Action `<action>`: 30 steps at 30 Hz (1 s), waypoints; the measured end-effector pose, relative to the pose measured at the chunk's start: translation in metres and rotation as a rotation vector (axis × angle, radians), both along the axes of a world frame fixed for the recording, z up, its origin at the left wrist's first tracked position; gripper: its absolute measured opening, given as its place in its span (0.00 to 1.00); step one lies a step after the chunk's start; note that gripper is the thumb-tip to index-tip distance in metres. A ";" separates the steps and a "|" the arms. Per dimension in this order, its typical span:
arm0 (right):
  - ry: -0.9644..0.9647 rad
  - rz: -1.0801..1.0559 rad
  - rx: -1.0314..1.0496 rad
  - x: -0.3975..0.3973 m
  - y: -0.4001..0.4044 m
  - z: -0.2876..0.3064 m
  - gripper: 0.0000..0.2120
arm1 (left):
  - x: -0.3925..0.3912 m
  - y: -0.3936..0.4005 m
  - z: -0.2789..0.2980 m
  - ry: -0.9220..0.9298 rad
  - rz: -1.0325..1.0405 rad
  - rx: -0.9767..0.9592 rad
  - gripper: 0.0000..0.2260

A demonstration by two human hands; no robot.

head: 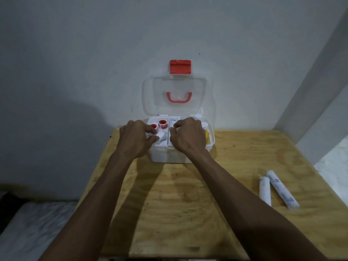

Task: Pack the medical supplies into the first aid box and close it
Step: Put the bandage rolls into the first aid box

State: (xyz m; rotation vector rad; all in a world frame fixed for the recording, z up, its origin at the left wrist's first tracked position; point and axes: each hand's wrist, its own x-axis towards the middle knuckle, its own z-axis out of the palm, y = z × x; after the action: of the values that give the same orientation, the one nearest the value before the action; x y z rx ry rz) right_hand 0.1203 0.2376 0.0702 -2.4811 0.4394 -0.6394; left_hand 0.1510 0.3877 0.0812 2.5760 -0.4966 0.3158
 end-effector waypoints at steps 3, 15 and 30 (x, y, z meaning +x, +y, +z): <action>-0.004 0.004 0.007 0.000 0.000 0.001 0.12 | -0.001 -0.001 0.001 0.014 -0.001 0.008 0.15; -0.158 0.092 0.127 -0.039 -0.031 0.024 0.14 | -0.029 -0.009 0.011 -0.151 0.004 -0.198 0.12; 0.109 -0.193 0.173 -0.181 -0.210 -0.005 0.11 | -0.129 -0.169 -0.035 0.165 -0.352 -0.223 0.18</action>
State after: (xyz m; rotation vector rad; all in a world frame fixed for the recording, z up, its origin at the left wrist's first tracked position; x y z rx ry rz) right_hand -0.0603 0.0273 0.0651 -2.3340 0.7502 -0.5184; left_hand 0.0219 0.2190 0.0464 2.2248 -0.7904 0.0324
